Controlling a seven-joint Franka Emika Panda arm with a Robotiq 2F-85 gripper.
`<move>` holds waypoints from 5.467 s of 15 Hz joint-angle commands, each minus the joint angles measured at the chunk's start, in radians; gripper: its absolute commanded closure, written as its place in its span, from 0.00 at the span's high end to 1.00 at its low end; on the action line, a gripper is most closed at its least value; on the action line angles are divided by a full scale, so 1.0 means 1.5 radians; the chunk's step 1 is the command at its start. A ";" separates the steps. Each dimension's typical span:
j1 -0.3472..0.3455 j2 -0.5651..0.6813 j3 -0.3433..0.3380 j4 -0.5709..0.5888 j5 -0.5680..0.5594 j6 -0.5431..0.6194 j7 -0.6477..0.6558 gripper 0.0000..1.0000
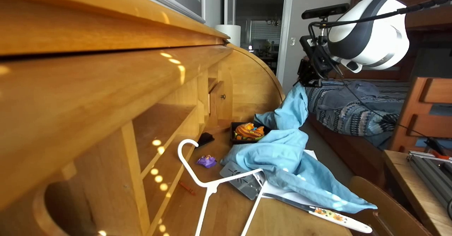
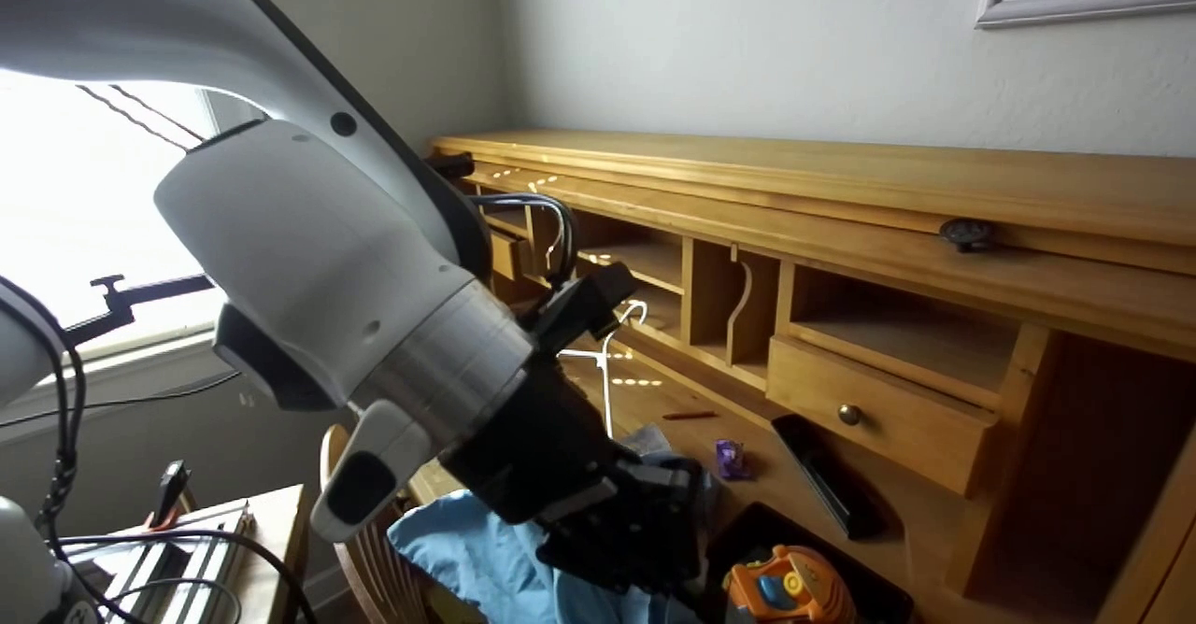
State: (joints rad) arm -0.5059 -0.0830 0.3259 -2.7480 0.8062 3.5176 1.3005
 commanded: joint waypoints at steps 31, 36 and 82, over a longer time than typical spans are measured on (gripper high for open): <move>0.316 0.029 -0.201 0.134 -0.003 -0.270 -0.271 1.00; 0.319 -0.029 -0.193 0.071 -0.078 -0.446 -0.234 1.00; 0.434 0.035 -0.130 0.181 -0.294 -0.419 -0.142 0.00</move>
State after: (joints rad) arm 0.1231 0.0124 0.1042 -2.4728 0.4248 2.8489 1.1098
